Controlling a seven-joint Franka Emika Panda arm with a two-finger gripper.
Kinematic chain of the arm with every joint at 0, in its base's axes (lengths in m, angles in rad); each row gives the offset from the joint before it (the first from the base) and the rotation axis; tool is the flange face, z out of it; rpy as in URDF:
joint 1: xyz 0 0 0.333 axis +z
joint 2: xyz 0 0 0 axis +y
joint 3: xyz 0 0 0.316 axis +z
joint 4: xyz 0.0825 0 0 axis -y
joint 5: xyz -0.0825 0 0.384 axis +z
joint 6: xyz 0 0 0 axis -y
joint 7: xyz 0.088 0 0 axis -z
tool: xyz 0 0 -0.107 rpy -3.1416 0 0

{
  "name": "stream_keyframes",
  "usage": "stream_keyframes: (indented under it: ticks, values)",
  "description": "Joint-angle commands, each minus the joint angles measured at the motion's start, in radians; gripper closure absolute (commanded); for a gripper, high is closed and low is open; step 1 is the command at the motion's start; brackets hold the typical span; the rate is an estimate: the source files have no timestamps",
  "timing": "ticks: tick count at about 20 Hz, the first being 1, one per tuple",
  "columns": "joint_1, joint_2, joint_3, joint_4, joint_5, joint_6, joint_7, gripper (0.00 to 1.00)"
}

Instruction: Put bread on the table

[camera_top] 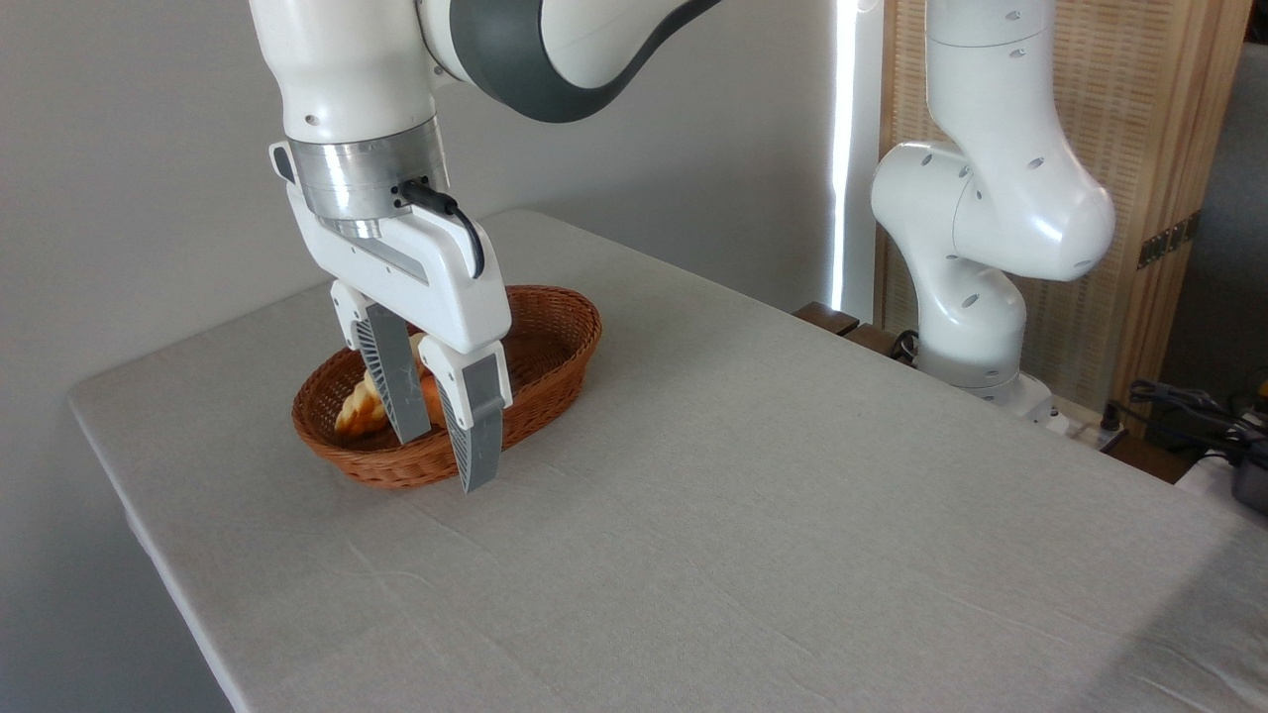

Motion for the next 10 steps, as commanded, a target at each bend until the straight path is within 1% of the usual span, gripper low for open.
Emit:
stream_keyframes:
  ticks: [1,10]
  values:
    - [-0.002,0.017,-0.007,0.000,-0.002,0.031,-0.010,0.00]
    - [-0.003,0.010,-0.015,-0.020,-0.002,0.037,-0.006,0.00]
